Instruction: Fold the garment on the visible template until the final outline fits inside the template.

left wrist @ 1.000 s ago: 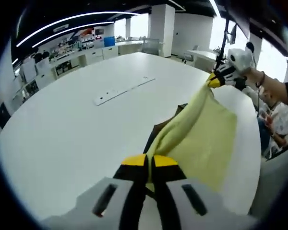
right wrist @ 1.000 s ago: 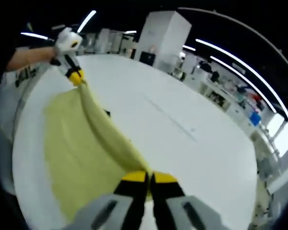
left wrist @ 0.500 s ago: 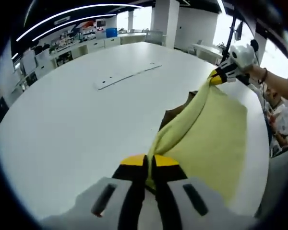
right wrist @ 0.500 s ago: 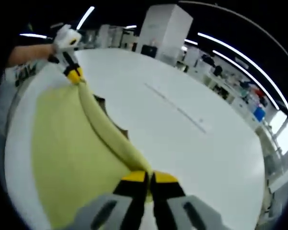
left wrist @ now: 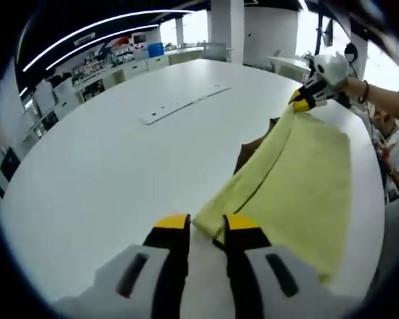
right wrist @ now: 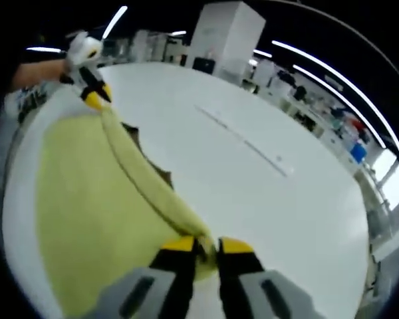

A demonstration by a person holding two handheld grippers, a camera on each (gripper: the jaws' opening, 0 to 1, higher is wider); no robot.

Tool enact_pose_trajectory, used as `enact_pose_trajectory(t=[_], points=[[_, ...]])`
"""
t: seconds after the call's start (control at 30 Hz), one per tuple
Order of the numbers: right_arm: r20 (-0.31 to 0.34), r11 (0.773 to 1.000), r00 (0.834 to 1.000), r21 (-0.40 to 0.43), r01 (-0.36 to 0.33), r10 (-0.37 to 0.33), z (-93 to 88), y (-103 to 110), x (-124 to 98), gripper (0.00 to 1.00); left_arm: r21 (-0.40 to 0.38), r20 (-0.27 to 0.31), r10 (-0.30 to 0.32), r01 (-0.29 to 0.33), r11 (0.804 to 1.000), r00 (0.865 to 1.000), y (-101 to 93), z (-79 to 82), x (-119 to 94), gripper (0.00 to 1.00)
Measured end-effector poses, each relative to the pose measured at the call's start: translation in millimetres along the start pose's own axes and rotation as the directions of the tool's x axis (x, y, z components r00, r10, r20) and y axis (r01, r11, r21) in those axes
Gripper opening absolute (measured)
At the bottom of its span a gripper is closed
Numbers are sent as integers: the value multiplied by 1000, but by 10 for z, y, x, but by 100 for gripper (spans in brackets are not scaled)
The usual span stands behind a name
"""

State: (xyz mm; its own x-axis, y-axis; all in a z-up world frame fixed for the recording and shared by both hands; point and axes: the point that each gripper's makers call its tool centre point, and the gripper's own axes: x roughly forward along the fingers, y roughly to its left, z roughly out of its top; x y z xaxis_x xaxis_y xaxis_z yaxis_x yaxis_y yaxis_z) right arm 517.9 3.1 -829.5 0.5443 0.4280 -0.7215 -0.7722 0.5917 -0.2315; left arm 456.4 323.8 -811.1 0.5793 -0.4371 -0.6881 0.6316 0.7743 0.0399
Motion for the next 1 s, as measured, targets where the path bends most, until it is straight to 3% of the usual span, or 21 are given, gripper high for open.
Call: enact_pose_trajectory(t=[0.2, 0.33, 0.53, 0.77, 1.0], points=[[17, 1000, 1000, 2, -19, 19, 27, 56, -56, 14, 113, 21, -25, 22, 993, 999, -86, 45, -1, 22], [13, 1000, 1000, 2, -25, 25, -15, 60, -50, 17, 199, -33, -25, 31, 980, 999, -85, -38, 77, 23], [5, 1000, 1000, -5, -23, 23, -69, 39, -56, 19, 209, -53, -17, 28, 978, 998, 6, -117, 169, 20], [-9, 1000, 1000, 17, 2, -2, -182, -75, -58, 16, 273, -81, -12, 34, 961, 997, 21, -203, 185, 19], [-17, 1000, 1000, -5, 10, -10, -210, -67, -44, 12, 304, -56, -21, 37, 952, 998, 7, -194, 168, 15]])
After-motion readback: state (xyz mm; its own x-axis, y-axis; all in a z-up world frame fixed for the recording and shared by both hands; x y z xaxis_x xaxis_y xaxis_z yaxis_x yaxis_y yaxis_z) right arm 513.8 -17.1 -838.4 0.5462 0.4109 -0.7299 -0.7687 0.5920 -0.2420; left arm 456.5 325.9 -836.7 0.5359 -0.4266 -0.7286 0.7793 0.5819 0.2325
